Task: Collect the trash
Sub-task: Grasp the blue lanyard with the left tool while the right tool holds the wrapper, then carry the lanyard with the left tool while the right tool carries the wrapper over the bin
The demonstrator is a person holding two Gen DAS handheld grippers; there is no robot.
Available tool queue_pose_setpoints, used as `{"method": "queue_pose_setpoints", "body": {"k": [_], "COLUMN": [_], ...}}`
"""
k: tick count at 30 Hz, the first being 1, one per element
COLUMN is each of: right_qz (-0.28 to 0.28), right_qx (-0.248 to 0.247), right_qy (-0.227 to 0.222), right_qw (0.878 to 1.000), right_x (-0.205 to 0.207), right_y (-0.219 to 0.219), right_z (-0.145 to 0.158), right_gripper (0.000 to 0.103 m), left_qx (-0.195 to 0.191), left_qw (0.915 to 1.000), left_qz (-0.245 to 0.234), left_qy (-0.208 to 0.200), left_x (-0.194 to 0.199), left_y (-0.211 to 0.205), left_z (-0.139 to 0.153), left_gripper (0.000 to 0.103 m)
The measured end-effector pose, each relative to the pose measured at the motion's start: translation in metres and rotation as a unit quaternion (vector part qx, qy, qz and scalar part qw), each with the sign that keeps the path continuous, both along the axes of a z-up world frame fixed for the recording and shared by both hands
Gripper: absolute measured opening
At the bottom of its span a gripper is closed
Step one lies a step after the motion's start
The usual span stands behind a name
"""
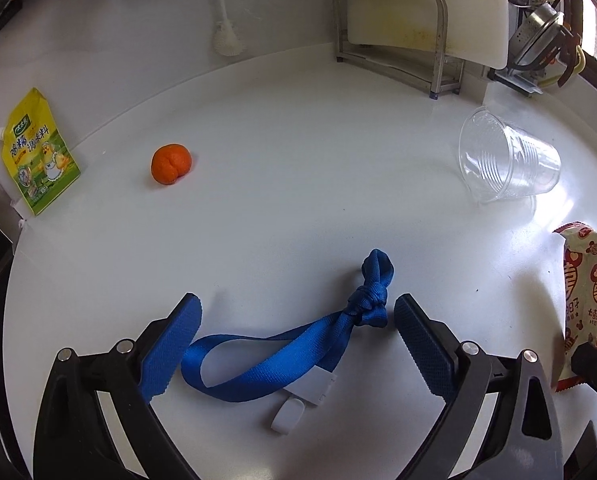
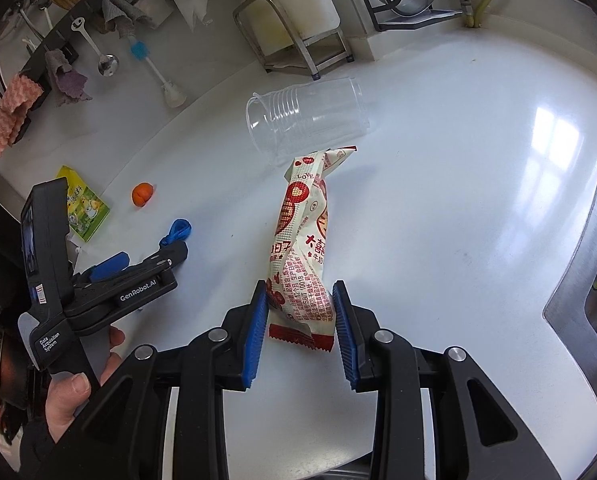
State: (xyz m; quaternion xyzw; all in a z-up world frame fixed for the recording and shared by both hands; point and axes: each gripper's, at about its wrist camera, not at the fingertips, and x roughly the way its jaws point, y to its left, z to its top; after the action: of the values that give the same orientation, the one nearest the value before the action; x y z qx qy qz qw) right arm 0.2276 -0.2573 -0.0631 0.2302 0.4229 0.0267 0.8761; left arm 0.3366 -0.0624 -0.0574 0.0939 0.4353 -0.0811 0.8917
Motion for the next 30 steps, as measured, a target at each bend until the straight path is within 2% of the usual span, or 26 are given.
{"method": "queue_pose_setpoints", "body": {"k": [5, 7, 8, 10, 13, 16, 30], "right_qz": [0.001, 0.004, 0.004, 0.006, 0.009, 0.014, 0.029], "right_qx": [-0.001, -0.003, -0.004, -0.005, -0.010, -0.018, -0.035], "right_qy": [0.001, 0.000, 0.000, 0.000, 0.001, 0.001, -0.020], "right_qw": [1.000, 1.000, 1.000, 1.000, 1.000, 1.000, 0.999], "right_x": [-0.001, -0.002, -0.003, -0.005, -0.009, -0.017, -0.091], "right_y": [0.000, 0.001, 0.001, 0.002, 0.005, 0.009, 0.023], "right_z": [0.000, 0.000, 0.000, 0.000, 0.000, 0.002, 0.021], "right_gripper": [0.032, 0.032, 0.032, 0.032, 0.032, 0.032, 0.032], "left_qx": [-0.023, -0.029, -0.031, -0.029, -0.020, -0.033, -0.048], "left_qw": [0.9996, 0.9993, 0.9991, 0.9989, 0.9989, 0.9985, 0.9962], "left_qz": [-0.013, -0.023, -0.028, -0.036, -0.041, -0.043, -0.035], "left_qy": [0.003, 0.002, 0.002, 0.002, -0.001, -0.001, -0.064], "left_x": [-0.001, -0.006, -0.009, -0.014, -0.026, -0.041, -0.152], "left_y": [-0.002, -0.004, -0.005, -0.008, -0.010, -0.005, 0.014], "left_z": [0.002, 0.003, 0.003, 0.004, 0.005, 0.010, 0.049], "left_gripper": [0.067, 0.047, 0.042, 0.025, 0.021, 0.021, 0.021]}}
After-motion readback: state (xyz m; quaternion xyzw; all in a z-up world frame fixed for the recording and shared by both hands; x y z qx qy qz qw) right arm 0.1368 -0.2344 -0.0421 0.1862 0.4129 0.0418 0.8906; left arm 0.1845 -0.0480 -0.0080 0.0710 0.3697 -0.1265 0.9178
